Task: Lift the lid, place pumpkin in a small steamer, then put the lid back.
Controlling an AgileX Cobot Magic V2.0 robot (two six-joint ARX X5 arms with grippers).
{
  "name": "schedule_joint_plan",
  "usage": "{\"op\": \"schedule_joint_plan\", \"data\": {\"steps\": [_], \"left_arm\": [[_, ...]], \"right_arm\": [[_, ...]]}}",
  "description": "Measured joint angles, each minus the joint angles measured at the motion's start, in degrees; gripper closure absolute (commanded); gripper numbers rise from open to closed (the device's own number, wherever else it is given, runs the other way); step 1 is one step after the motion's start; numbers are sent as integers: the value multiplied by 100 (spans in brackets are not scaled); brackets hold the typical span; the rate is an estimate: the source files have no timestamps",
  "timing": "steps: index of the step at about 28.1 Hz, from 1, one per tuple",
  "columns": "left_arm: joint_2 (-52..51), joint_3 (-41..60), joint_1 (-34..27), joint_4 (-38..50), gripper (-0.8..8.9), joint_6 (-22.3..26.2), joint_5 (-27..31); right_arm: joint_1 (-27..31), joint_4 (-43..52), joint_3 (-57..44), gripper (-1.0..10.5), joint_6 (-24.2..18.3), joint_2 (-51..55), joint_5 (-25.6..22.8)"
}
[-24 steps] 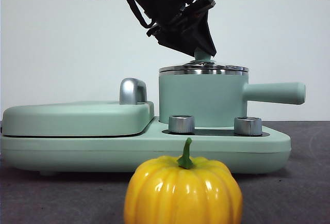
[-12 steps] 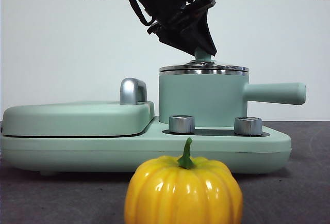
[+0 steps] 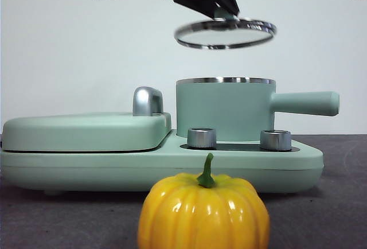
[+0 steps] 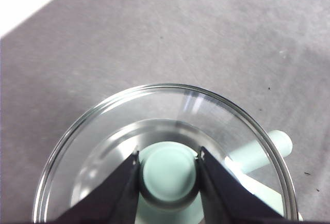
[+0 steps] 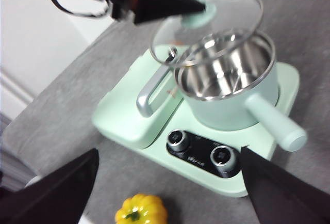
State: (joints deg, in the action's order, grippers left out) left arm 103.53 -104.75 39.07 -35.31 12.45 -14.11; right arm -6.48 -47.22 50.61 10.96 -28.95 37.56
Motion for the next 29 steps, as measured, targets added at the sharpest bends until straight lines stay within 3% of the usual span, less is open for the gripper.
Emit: {"op": "schedule_joint_plan", "data": {"steps": [6, 11, 18, 29], "left_arm": [[-647, -7, -638, -334, 798, 0, 0], [-748, -9, -1189, -570, 798, 0, 2], [-940, -9, -1773, -588, 798, 0, 7], [-960, -9, -2234, -737, 798, -46, 7]], "right_arm": [[-1244, 81, 350, 513, 197, -1161, -195], [-2704, 160, 629, 513, 402, -2192, -1268], [-4249, 162, 905, 512, 490, -3294, -2424], [-5381, -151, 935, 400, 603, -4588, -2844]]}}
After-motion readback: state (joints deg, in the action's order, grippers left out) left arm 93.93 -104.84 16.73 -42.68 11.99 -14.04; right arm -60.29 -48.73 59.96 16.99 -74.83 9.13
